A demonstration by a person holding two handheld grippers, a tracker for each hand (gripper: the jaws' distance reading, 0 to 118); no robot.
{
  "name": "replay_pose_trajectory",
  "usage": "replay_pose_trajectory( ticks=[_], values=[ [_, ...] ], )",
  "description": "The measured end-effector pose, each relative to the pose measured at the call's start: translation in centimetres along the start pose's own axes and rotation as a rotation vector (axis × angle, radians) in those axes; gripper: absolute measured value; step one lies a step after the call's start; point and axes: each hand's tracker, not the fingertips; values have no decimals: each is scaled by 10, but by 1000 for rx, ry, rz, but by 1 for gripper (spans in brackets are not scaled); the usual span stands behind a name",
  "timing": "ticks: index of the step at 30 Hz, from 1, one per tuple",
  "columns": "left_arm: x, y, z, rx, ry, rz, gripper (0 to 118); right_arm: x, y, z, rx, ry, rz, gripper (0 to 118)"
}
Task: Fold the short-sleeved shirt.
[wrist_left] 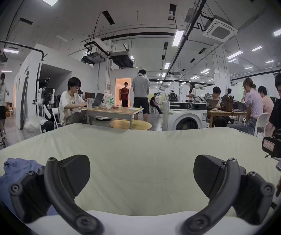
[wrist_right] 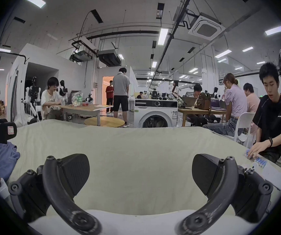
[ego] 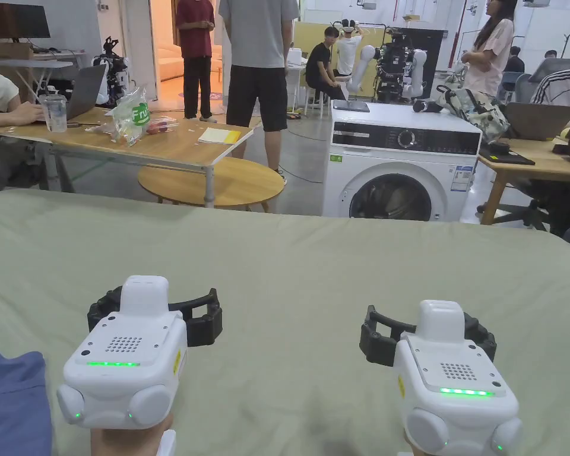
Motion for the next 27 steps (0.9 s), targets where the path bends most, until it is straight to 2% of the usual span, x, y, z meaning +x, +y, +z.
replay_pose_trajectory(
  ticks=[17,22,27],
  values=[
    [-2,4,0,-6,12,-13,118,-1,4,1,10,9,50,118],
    [-1,4,1,-6,15,-39,118,0,8,0,-4,16,-16,118],
    [1,4,1,-6,8,-59,118,2,8,0,0,2,-23,118]
  ],
)
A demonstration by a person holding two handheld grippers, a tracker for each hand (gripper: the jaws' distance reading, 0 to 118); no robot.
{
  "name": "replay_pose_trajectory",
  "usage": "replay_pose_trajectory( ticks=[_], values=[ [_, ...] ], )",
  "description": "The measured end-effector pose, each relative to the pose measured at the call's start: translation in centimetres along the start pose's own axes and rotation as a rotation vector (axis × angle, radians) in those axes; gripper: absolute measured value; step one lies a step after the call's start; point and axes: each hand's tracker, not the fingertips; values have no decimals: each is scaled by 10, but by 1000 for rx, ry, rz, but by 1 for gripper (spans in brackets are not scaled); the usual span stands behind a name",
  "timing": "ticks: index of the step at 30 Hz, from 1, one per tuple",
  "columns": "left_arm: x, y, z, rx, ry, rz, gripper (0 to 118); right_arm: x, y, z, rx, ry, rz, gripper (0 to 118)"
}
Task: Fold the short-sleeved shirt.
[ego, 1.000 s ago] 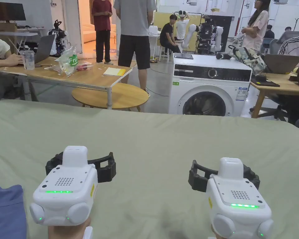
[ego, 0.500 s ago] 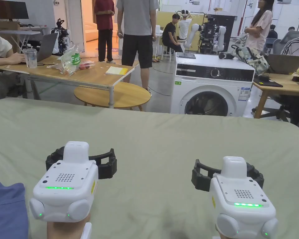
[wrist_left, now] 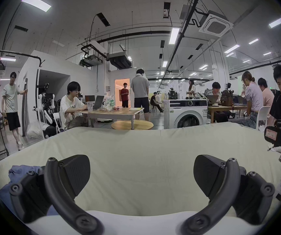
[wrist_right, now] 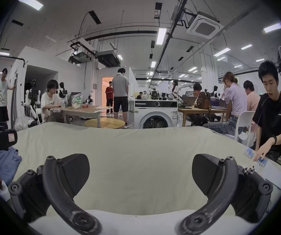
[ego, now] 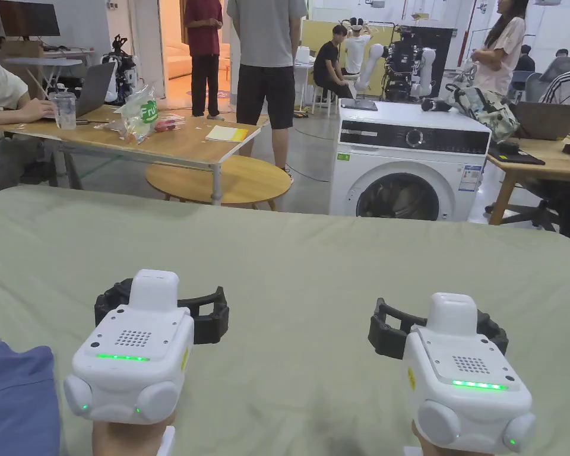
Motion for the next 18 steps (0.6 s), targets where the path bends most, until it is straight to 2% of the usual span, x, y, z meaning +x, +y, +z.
replay_pose_trajectory(
  ticks=[18],
  values=[
    [7,-1,4,7,-32,-22,118,-2,-5,6,12,-1,38,118]
  ],
)
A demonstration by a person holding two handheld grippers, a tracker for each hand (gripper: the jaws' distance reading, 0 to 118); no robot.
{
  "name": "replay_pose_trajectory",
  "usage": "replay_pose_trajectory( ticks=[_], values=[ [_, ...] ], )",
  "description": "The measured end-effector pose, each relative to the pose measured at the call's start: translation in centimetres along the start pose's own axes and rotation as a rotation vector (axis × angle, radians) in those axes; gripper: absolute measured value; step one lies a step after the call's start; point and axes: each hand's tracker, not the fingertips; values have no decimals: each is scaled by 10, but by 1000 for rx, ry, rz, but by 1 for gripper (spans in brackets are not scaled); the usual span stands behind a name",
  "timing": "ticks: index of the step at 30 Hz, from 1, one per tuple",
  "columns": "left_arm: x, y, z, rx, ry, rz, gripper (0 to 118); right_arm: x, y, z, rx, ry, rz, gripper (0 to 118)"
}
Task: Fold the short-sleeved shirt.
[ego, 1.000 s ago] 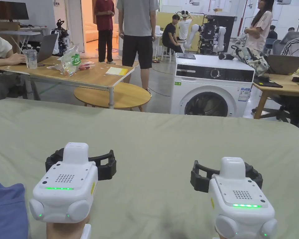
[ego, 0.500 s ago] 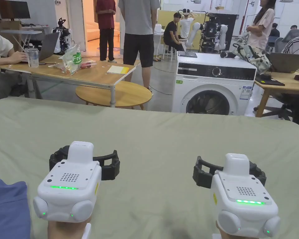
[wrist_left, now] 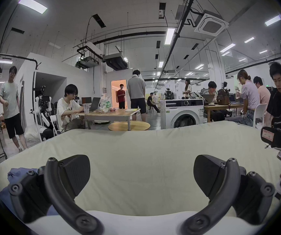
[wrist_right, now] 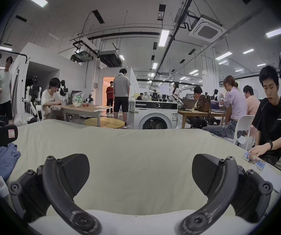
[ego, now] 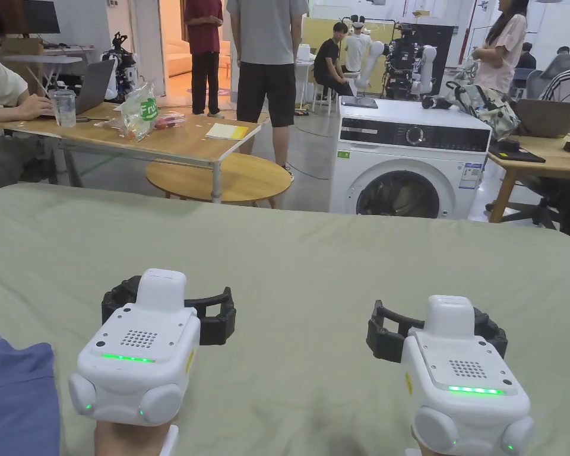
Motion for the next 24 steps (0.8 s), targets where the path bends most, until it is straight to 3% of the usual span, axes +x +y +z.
replay_pose_trajectory(
  ticks=[24],
  values=[
    [0,7,5,26,52,7,118,3,2,1,10,-29,-1,118]
  ],
)
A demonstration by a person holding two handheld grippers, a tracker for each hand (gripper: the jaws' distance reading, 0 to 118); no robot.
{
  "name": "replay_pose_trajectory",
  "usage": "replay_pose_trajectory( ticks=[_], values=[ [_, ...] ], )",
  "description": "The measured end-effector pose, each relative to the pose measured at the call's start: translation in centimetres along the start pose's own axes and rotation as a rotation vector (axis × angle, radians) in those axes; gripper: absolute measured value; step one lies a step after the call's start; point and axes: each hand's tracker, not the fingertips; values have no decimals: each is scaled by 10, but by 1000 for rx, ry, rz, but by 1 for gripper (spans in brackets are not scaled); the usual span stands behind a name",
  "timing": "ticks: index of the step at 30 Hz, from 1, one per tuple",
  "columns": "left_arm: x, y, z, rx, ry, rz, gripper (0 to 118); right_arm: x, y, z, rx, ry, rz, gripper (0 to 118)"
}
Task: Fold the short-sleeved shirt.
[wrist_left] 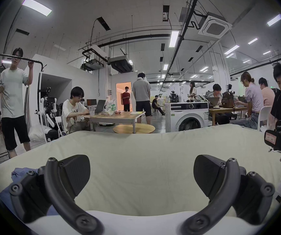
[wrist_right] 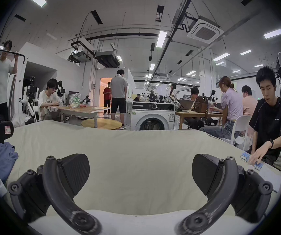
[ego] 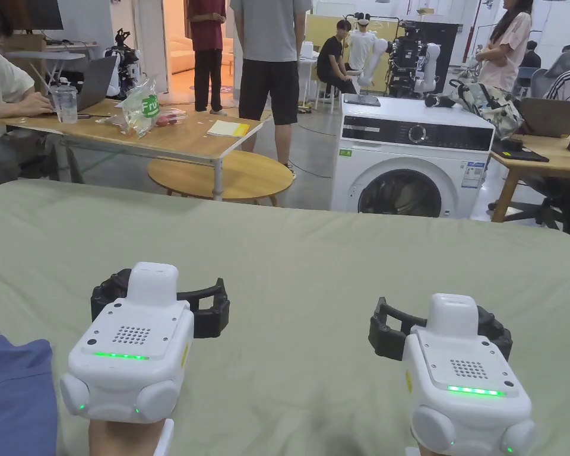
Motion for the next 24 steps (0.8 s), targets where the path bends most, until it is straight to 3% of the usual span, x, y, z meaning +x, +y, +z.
replay_pose_trajectory(
  ticks=[12,14,17,19,20,21,22,23,24],
  values=[
    [-1,3,4,5,11,10,118,-4,3,2,21,10,14,118],
    [-1,3,5,12,19,10,118,-5,3,2,18,5,20,112],
    [-2,2,8,24,13,13,117,-5,3,3,21,9,18,82],
    [-1,3,9,25,23,9,114,-6,3,3,12,12,10,73],
    [-1,4,9,22,19,10,106,-6,3,3,7,10,7,59],
    [-1,4,9,18,8,14,90,-6,3,3,4,4,3,45],
    [-1,4,9,13,8,12,59,-7,2,4,4,-6,-1,30],
    [1,5,8,1,18,2,36,-8,2,4,8,-13,-6,22],
    [1,4,7,-5,24,-6,22,-8,2,5,15,-22,-10,15]
  ],
)
